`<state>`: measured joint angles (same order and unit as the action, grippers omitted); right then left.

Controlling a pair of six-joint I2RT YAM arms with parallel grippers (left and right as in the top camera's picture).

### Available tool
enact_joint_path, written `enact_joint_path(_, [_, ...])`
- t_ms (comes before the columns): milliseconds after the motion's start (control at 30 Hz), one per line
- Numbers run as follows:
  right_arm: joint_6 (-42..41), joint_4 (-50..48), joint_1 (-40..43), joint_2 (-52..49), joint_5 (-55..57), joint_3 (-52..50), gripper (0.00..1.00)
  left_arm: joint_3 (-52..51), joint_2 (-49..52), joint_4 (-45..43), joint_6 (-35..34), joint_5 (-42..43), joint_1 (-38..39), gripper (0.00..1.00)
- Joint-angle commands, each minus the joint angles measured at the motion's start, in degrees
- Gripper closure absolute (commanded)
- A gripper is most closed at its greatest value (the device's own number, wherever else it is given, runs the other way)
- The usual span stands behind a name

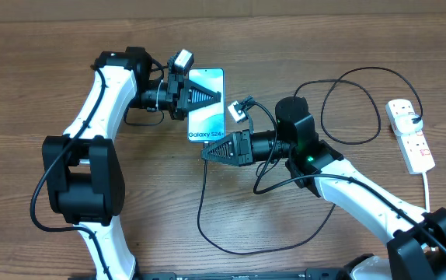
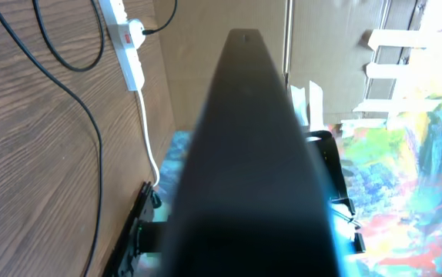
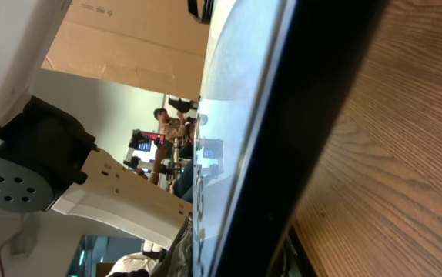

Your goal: Plug charger to phone and switch on socket

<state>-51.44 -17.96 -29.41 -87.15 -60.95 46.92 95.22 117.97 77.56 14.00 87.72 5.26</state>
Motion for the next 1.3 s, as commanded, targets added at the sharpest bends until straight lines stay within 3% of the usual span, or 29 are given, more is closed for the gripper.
enact_joint_path(0, [-0.2, -1.2, 2.8, 1.0, 6.0, 1.1, 0.96, 0.3, -1.6, 0.9, 0.1, -2.7, 0.8, 0.96])
enact_joint_path(300, [-0.2, -1.3, 2.9, 1.0, 6.1, 1.1, 0.96, 0.3, -1.6, 3.3, 5.7, -2.7, 1.7, 0.96])
enact_joint_path(1267, [-0.2, -2.2, 2.9, 1.0, 6.1, 1.1, 0.96, 0.3, -1.6, 10.6, 13.3, -4.8, 3.0, 0.96])
